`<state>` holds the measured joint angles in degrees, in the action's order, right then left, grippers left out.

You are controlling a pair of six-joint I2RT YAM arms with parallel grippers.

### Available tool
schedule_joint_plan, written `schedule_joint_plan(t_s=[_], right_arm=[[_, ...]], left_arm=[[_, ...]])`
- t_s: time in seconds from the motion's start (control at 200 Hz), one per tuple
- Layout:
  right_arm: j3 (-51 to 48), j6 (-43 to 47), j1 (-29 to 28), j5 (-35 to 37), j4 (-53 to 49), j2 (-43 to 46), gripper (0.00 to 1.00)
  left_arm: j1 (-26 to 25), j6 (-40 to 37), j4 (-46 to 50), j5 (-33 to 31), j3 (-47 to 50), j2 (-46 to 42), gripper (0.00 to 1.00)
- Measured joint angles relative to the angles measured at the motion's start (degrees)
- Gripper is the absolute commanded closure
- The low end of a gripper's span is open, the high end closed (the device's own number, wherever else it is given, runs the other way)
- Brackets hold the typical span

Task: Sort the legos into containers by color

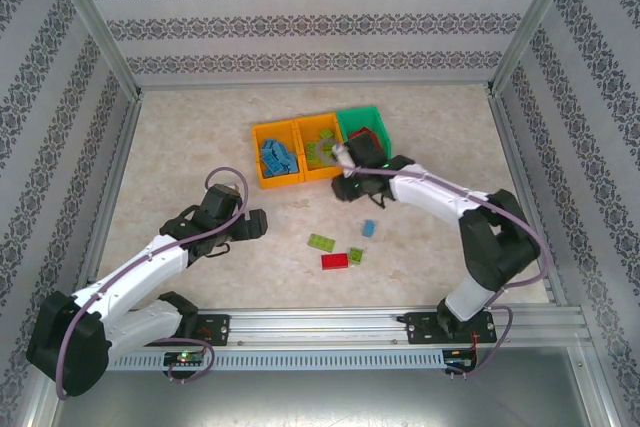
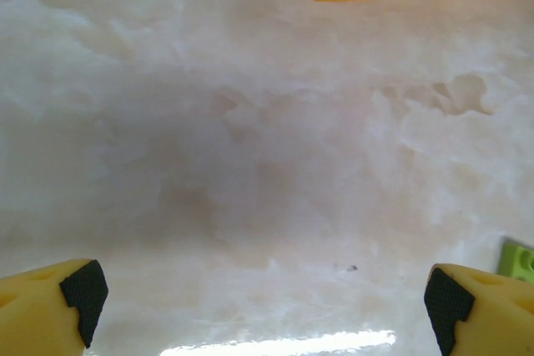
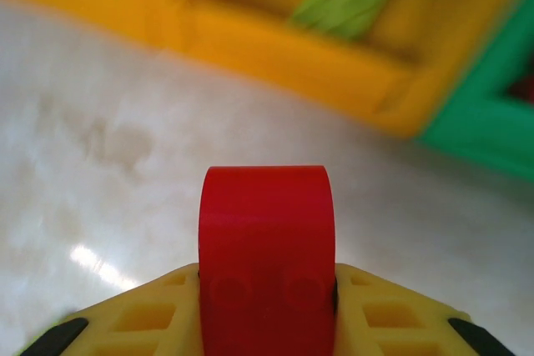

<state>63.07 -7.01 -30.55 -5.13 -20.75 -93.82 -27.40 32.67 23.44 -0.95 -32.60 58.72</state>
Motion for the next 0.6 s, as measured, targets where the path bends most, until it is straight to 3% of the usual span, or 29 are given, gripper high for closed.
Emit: schedule_joint_plan(t_s=[0.215, 0.599], right_arm=[[10.69, -6.71, 11.93, -1.16, -0.50, -5.49, 0.74], [26.77, -13.03, 15.91, -3.37, -6.93, -22.64, 0.57]], left_arm=[[-6.69, -6.23, -1.90, 1.33, -4.15, 5.14, 0.00], [-12.15, -20.98, -5.03, 7.67, -10.27, 16.48, 0.00]])
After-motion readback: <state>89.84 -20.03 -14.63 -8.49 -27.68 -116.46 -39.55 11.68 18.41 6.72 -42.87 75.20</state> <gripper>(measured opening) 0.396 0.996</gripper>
